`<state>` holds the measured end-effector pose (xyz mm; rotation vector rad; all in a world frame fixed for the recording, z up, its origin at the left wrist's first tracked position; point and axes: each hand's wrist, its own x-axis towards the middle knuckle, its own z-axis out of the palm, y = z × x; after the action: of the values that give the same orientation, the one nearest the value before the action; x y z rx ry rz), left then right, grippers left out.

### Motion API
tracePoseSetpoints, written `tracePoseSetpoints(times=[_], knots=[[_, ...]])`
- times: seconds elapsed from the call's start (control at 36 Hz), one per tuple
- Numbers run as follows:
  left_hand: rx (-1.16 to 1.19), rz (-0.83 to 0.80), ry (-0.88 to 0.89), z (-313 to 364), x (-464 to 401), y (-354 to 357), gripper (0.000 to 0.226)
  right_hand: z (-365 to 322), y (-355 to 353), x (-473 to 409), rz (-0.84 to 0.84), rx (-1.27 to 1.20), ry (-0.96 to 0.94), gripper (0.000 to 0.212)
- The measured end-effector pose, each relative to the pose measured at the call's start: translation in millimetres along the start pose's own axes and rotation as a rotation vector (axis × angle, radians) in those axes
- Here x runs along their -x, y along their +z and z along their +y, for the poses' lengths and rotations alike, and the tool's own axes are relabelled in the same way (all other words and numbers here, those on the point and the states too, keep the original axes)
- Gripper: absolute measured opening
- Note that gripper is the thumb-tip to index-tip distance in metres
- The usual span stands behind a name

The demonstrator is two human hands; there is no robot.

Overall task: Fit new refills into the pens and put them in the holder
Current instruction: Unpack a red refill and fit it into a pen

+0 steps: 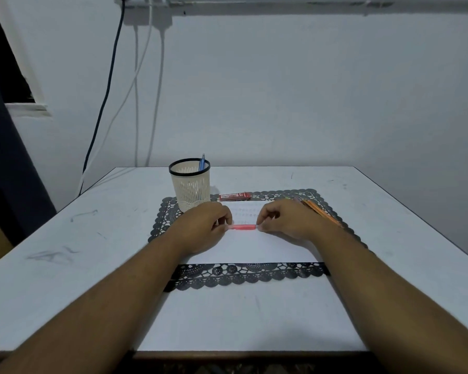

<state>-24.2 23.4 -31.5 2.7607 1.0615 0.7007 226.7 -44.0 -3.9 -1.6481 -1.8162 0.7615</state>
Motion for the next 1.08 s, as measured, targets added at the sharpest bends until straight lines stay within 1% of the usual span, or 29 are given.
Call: tracePoseSetpoints(times=[0.17, 0.31, 0.42, 0.53, 0.64, 0.75, 0.86, 0.97, 1.03, 1.08], knots=[[0.011, -0.013, -0.002, -1, -1, 0, 0.006, 1, 7, -6, 0.03, 0.097, -0.011, 0.008], [0.014, -0.017, -0.006, -4, -2, 1, 0.004, 1, 1, -6, 0.029, 0.191, 0.024, 0.006], [0.018, -0.021, -0.003, -3, -2, 1, 0.004, 4, -6, -5, 0.097, 0.234, 0.06, 0.006], [0.025, -0.02, -0.001, -3, -1, 0, 0.005, 2, 4, -12, 0.136, 0.175, 0.04, 0.006], [0.028, -0.032, 0.001, -2, -2, -1, 0.007, -6, 19, -18, 0.122, 0.117, 0.013, 0.007], [0.027, -0.035, 0.012, 0, -2, -2, 0.008, -13, 26, -18, 0.097, 0.118, -0.028, 0.008], [0.02, -0.04, 0.007, 2, -2, -2, 0.008, -9, 18, -14, 0.065, 0.041, 0.012, 0.013], [0.027, -0.042, 0.001, 2, -1, -2, 0.006, -5, -1, 0, 0.071, -0.109, 0.069, 0.009], [0.027, -0.038, 0.0, 1, -1, -1, 0.006, -4, -8, 6, 0.039, -0.162, 0.084, 0.007], [0.024, -0.036, -0.005, 0, -1, -1, 0.005, -6, -12, 10, -0.015, -0.16, 0.093, 0.006]])
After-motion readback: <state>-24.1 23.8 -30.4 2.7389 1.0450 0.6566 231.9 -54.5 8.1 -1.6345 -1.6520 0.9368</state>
